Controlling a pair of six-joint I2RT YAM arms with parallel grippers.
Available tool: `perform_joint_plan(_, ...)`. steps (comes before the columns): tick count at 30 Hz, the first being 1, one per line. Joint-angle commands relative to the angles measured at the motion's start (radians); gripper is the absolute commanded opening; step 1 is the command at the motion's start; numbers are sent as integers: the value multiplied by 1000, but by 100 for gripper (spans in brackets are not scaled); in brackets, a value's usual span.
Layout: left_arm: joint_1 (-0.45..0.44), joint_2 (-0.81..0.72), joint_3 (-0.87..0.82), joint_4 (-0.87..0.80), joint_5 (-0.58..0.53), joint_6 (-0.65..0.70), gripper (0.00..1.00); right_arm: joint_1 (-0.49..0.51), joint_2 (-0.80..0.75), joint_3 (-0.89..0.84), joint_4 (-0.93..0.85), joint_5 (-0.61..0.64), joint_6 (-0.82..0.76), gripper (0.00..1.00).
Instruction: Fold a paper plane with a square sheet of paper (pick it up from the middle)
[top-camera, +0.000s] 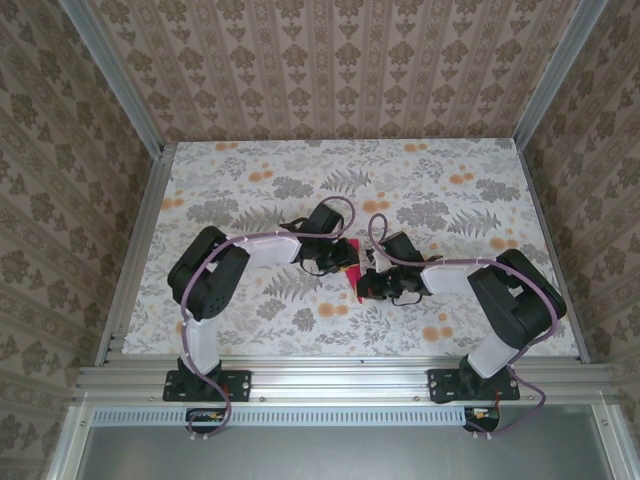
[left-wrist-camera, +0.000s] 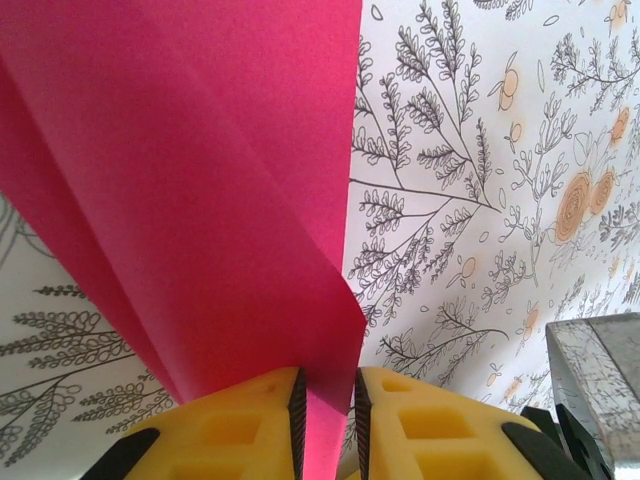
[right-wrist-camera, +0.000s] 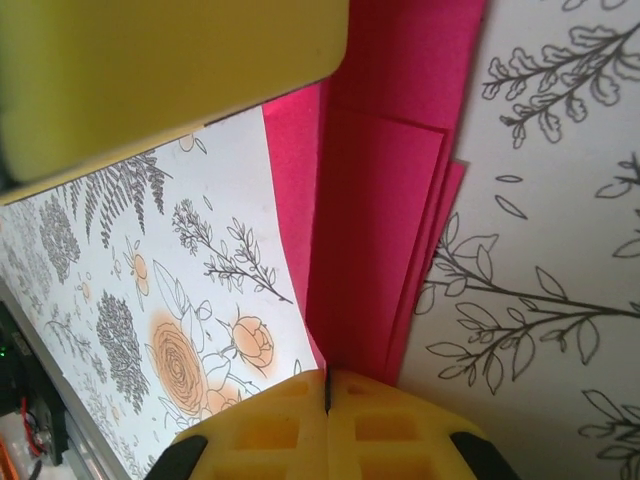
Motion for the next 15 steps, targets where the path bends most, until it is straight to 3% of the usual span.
perform_joint_plan(1, 9, 15, 24, -24, 17, 33, 25, -5, 29, 2, 9, -23, 17, 3)
perform_joint_plan(4, 10, 11, 32, -29, 19, 42, 24, -6, 12, 4, 8, -33, 22, 9)
perform_joint_plan(10, 20, 18, 39, -49, 15, 42, 22, -6, -62, 25, -88, 22, -24, 32)
perform_joint_plan(15, 21, 20, 45, -54, 15, 44, 22, -5, -65, 47, -143, 59, -60, 38)
